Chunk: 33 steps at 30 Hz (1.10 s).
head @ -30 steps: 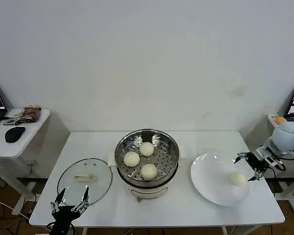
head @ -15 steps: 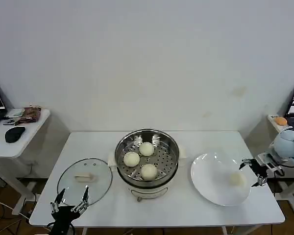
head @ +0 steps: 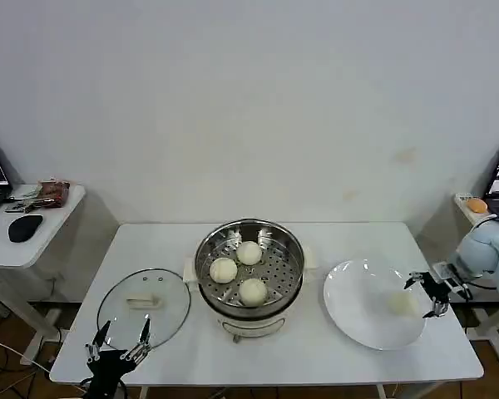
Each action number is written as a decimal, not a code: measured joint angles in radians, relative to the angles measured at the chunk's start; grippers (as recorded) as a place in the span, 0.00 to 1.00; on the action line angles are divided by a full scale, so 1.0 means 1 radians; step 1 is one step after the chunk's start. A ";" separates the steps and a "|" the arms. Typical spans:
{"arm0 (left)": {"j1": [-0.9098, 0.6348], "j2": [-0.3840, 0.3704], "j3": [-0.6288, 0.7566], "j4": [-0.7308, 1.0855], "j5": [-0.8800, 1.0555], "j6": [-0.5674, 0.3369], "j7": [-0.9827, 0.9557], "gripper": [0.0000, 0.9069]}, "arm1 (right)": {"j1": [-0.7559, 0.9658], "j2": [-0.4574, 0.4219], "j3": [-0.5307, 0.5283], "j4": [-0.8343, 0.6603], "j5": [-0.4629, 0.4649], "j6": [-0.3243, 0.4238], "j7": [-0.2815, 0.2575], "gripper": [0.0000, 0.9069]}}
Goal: Take steamed baozi put them in steamer then cover it.
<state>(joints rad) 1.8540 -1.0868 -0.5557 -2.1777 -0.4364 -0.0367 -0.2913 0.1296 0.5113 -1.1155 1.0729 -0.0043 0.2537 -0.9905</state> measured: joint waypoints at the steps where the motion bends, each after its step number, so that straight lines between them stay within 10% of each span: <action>1: 0.000 0.000 0.000 0.000 0.000 0.000 0.000 1.00 | -0.003 0.004 0.002 -0.005 0.002 -0.002 0.001 1.00; 15: 0.008 -0.002 -0.001 -0.015 0.000 0.000 0.001 1.00 | -0.023 0.061 0.019 -0.065 0.033 -0.022 0.001 1.00; 33: 0.017 -0.004 -0.006 -0.036 0.000 0.001 0.000 1.00 | -0.042 0.078 0.035 -0.080 0.043 -0.032 -0.012 0.73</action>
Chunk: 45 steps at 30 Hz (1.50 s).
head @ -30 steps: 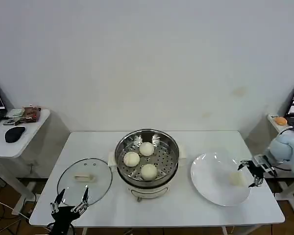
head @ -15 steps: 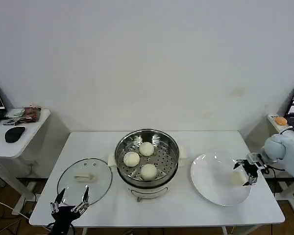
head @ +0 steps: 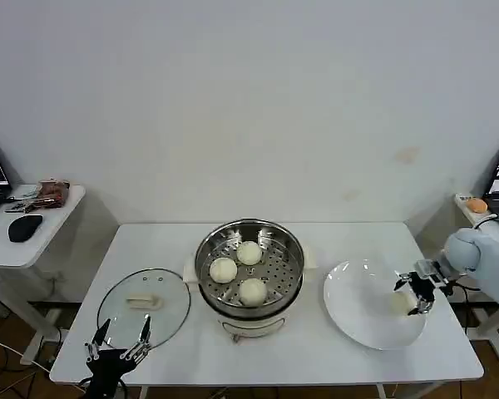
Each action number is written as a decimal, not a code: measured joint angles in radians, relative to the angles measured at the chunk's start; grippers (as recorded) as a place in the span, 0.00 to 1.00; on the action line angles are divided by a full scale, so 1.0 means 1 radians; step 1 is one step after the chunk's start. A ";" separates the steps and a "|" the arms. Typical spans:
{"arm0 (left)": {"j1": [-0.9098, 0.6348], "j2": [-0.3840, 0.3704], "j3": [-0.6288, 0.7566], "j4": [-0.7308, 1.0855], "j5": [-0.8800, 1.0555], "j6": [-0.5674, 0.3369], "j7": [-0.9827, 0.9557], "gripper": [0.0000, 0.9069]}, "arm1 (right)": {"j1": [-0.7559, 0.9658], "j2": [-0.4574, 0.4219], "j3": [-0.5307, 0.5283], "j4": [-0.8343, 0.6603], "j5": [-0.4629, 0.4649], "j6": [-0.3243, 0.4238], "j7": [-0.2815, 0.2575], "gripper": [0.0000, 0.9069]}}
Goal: Take steamed baozi put them in steamer then cover it.
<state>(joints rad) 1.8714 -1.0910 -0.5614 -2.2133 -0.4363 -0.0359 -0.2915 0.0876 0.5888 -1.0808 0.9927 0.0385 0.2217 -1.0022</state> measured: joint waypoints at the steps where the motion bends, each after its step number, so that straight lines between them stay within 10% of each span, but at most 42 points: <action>1: 0.000 0.000 0.000 -0.001 0.000 0.000 0.000 1.00 | -0.001 -0.002 0.002 0.002 0.002 0.000 0.000 0.73; 19: -0.003 -0.002 0.003 -0.002 0.001 0.001 -0.002 1.00 | 0.075 -0.066 -0.050 0.075 0.051 -0.001 -0.018 0.73; 45: -0.019 0.010 0.015 0.021 0.003 -0.004 -0.010 1.00 | 0.625 0.016 -0.474 0.357 0.392 -0.136 0.066 0.76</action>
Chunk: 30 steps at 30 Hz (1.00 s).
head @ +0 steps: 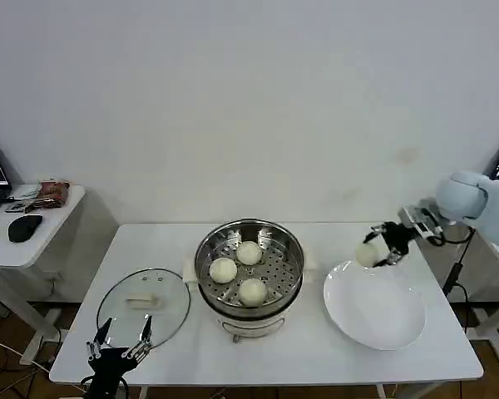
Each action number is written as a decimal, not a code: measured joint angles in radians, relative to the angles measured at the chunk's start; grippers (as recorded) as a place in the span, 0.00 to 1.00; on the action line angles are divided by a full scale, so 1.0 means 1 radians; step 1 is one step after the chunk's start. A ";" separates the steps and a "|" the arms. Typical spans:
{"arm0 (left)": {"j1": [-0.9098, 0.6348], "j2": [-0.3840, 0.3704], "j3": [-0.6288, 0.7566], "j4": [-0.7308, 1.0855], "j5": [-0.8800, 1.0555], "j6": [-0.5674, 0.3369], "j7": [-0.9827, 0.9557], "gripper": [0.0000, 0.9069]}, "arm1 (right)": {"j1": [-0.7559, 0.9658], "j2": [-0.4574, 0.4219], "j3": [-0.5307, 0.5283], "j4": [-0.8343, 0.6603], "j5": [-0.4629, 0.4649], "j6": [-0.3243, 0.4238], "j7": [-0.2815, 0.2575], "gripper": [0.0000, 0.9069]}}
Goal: Take steamed baozi put them in steamer then cover it.
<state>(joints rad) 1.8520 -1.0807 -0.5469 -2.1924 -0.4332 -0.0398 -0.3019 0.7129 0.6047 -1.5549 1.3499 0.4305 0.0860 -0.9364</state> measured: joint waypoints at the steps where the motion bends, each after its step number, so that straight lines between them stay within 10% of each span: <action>1: 0.000 0.001 0.000 0.001 0.000 0.000 0.000 1.00 | 0.018 0.014 -0.014 0.005 0.019 -0.010 0.006 0.76; 30: 0.004 0.016 0.005 -0.001 -0.002 -0.004 -0.003 1.00 | 0.227 0.411 -0.195 0.032 0.492 -0.268 0.125 0.77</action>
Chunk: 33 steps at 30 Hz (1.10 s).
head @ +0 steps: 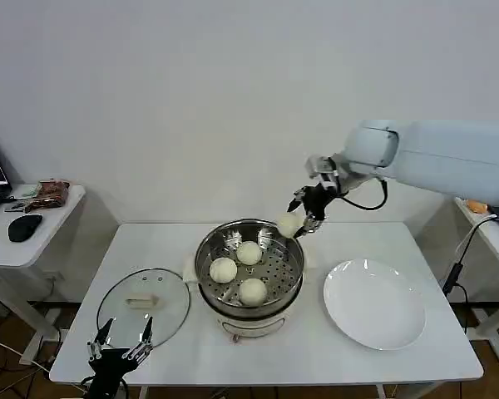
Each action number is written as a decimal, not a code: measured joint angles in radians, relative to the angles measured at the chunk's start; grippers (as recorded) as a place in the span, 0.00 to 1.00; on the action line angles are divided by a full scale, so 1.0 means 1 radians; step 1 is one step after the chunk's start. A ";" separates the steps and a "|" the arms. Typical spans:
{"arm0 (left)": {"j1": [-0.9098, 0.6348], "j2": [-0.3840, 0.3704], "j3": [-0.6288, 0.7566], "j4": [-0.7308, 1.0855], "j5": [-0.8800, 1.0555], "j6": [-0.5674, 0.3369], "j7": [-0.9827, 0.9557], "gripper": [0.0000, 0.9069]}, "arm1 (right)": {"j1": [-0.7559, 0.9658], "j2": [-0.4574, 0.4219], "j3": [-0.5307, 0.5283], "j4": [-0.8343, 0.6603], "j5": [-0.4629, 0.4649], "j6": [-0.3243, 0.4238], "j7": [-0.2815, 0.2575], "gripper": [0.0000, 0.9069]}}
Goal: Take steamed baozi put them in steamer then cover it.
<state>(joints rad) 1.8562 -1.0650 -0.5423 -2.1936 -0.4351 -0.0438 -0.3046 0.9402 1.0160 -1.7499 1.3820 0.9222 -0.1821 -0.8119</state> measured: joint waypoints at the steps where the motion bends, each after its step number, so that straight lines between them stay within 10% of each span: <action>1: -0.001 0.001 0.000 0.000 0.000 0.000 0.000 1.00 | 0.000 0.010 -0.004 -0.001 0.009 -0.007 0.002 0.77; 33: -0.021 -0.001 0.005 0.005 -0.005 0.001 -0.001 1.00 | -0.123 0.124 -0.005 -0.024 0.035 -0.108 0.068 0.76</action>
<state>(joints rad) 1.8356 -1.0662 -0.5374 -2.1882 -0.4403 -0.0430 -0.3059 0.8168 1.1396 -1.7554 1.3576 0.9576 -0.2900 -0.7443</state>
